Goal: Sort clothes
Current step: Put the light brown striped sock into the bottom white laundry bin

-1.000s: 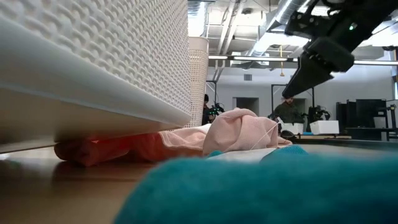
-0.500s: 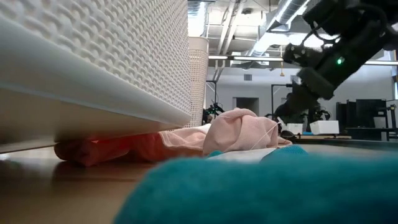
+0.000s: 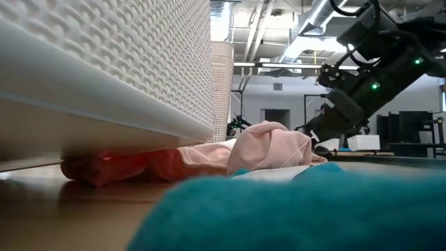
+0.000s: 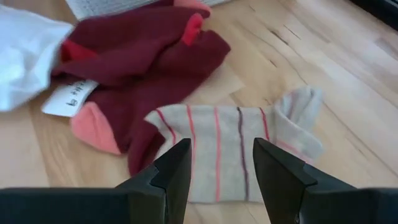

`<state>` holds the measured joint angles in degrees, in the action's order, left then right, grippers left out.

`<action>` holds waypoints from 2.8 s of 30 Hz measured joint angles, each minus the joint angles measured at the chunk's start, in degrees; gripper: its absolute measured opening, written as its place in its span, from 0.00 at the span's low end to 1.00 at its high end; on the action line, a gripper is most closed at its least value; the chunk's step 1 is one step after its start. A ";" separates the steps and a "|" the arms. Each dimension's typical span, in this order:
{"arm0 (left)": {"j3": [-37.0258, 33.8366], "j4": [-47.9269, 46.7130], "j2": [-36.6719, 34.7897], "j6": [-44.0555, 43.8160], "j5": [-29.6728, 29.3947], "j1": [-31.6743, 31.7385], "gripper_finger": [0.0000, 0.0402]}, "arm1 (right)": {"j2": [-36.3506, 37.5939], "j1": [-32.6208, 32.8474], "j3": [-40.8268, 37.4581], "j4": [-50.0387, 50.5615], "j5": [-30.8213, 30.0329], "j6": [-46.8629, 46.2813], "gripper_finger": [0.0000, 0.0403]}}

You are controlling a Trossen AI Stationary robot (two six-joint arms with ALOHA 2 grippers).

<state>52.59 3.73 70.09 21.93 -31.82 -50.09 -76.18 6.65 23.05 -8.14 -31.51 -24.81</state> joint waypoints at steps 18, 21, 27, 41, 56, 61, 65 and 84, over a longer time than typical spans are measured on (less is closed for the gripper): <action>-4.96 7.78 -0.90 0.70 3.57 0.20 0.43 | -0.32 -1.65 -1.56 -4.96 3.09 2.96 0.46; -4.96 7.76 -0.90 0.62 3.57 0.20 0.43 | -2.69 -1.94 -1.56 -6.11 3.26 2.83 0.46; -4.96 7.73 -0.90 0.69 3.59 0.20 0.43 | -13.31 -3.14 -1.45 -13.02 4.70 2.20 0.46; -4.96 7.74 -0.88 0.29 3.59 0.26 0.43 | -20.96 -1.23 -1.27 -20.41 3.76 2.80 0.03; -4.96 7.74 -0.88 -0.54 3.57 2.89 0.43 | -7.24 5.22 -1.66 -16.65 2.35 7.12 0.00; -4.96 7.74 -0.88 -0.52 3.57 3.82 0.43 | -0.57 8.35 -1.52 -17.44 1.61 10.64 0.00; -4.96 7.76 -0.88 -0.52 3.57 4.73 0.43 | 3.39 11.30 -0.10 -17.41 0.13 14.63 0.00; -4.96 9.03 -0.84 0.24 3.33 8.16 0.43 | 7.48 25.63 18.12 -18.51 0.22 42.78 0.00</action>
<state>47.64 12.76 69.25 22.17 -28.49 -41.92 -68.71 32.28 41.17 -26.65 -31.29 17.96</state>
